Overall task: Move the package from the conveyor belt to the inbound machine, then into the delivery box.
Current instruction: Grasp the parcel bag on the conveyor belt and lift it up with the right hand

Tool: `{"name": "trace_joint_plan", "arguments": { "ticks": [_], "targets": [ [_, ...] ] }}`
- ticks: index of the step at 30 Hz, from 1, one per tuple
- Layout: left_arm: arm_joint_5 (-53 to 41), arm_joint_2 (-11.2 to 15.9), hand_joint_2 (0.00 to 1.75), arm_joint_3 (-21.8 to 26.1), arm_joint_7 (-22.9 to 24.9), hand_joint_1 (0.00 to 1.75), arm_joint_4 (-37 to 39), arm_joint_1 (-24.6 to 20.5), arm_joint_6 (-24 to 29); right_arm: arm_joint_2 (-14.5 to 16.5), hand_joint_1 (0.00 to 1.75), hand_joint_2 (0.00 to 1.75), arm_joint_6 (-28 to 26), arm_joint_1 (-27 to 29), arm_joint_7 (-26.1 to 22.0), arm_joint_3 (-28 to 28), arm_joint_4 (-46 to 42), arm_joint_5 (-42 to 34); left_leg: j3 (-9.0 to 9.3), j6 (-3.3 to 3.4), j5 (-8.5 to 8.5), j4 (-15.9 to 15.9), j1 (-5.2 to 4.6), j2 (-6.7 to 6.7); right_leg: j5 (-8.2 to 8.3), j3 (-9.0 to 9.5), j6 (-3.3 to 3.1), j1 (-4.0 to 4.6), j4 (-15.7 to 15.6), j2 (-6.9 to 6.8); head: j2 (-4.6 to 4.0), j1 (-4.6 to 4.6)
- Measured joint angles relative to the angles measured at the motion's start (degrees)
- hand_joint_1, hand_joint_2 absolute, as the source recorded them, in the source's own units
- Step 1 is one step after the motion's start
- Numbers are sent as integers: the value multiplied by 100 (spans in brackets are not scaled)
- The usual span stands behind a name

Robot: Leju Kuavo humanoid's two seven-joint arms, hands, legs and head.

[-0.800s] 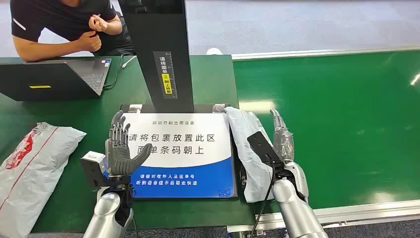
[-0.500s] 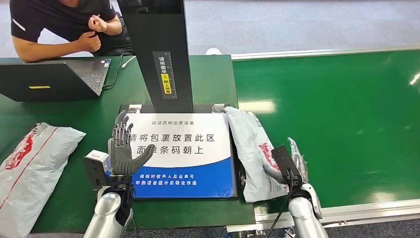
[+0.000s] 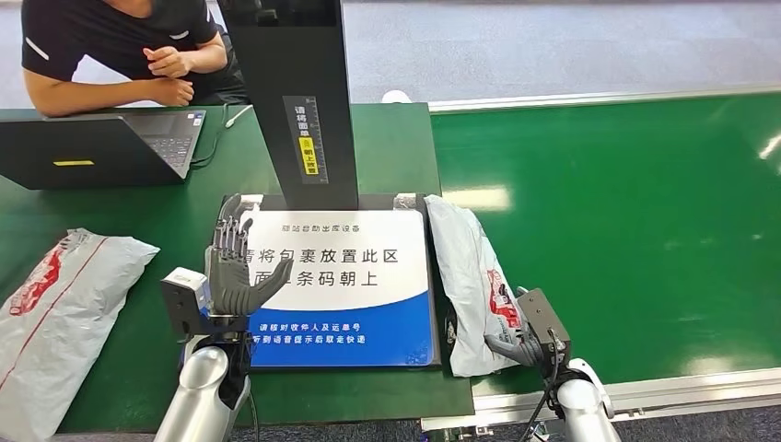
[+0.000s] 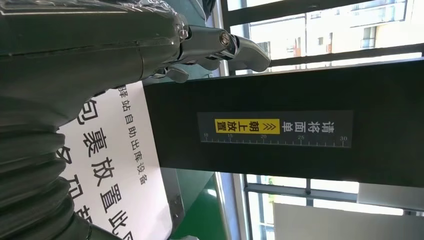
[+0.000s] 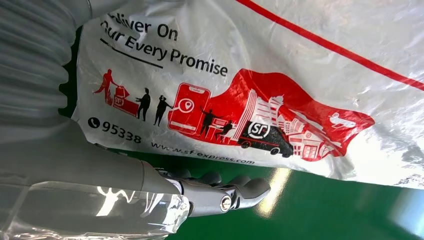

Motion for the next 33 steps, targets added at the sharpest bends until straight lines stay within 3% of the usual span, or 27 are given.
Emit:
{"name": "trace_joint_plan", "arguments": {
  "ticks": [8, 12, 18, 33],
  "targets": [
    [-9, -8, 175, 1, 3, 0, 47, -21, -8, -61, 0, 175, 201, -146, -121, -113, 316, -110, 43, -1, -1, 0, 0, 8, 0, 38, 0, 0, -5, 5, 0, 0],
    [-4, -8, 175, 1, 3, 0, 68, -31, -34, -102, 170, 175, 530, -202, -360, -166, 512, -339, 62, -1, -1, 0, 0, 9, 0, 58, 0, 0, -6, 7, 0, 0],
    [26, -7, 175, 1, 3, 0, 98, -31, -63, -184, 175, 175, 1105, -280, -912, -268, 943, -747, 65, -1, -1, 0, 0, 11, 2, 61, -3, 1, -5, 11, 0, 1],
    [72, -7, 175, 6, 36, 0, 102, -20, -125, -190, 175, 175, 1102, -296, -773, -51, 1056, -737, 64, -23, -19, -4, 14, 12, -16, 56, -22, 15, 0, 14, 0, 0]
  ]
}}
